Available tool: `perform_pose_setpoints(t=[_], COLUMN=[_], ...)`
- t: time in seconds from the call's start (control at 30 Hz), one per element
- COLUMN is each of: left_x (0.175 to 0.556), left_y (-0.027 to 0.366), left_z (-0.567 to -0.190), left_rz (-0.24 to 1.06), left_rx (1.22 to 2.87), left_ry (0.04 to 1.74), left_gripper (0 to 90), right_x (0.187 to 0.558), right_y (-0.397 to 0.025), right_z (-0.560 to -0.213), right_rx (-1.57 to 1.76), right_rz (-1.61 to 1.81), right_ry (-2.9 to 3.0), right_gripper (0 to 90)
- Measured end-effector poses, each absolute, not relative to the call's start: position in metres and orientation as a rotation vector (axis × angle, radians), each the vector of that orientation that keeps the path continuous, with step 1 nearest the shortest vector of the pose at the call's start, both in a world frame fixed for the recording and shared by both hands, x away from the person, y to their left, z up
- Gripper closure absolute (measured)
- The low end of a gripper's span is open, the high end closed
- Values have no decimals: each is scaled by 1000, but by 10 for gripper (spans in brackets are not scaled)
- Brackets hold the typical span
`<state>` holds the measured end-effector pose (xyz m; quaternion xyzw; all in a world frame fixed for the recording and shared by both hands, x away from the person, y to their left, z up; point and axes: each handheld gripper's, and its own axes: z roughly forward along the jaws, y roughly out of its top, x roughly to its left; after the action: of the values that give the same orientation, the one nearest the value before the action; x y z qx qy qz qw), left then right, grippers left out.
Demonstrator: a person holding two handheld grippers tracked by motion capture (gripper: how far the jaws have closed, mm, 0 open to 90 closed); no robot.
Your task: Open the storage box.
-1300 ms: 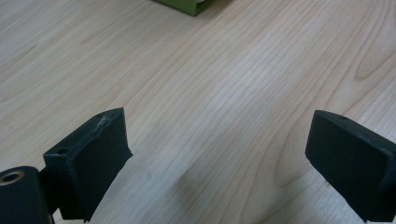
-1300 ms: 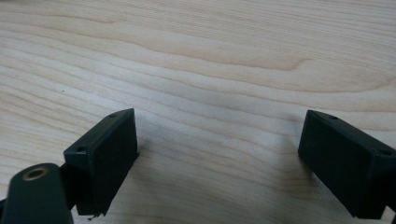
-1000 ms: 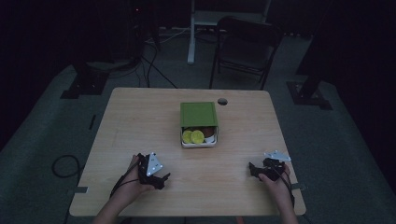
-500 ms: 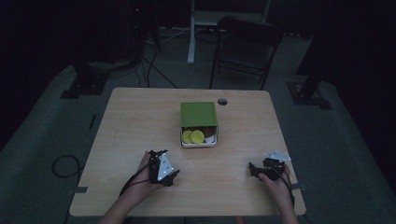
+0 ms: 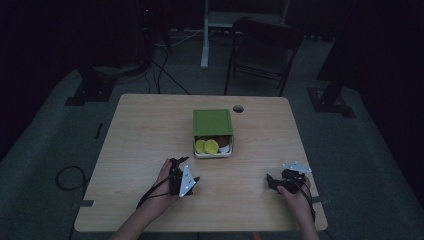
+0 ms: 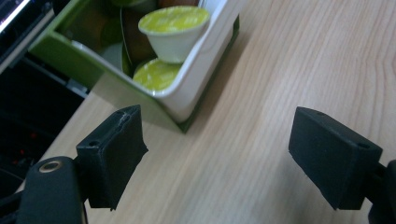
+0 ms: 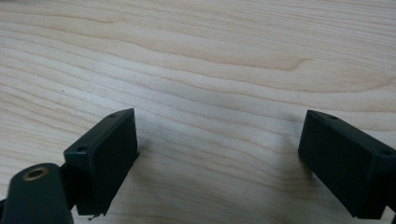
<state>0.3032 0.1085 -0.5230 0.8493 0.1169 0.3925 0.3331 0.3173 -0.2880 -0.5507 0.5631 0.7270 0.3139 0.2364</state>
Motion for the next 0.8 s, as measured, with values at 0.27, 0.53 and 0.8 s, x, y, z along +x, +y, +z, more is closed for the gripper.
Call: perform_pose_setpoints(t=[0.27,0.53,0.8], left_x=[308,310,313], left_y=[92,71,58], left_z=[-522,-524,-524], left_rz=[1063,1106,1108], left_rx=[2216,2212,2188], left_ry=[215,96,56], left_gripper=[217,234,242], right_x=[317,317,317], right_y=[-288,-288,-288], right_z=[-551,-551,-551], right_rx=[1543,1543,1543], right_rz=[861,861,861], right_ry=[1993,1993,1994], right_gripper=[114,114,114])
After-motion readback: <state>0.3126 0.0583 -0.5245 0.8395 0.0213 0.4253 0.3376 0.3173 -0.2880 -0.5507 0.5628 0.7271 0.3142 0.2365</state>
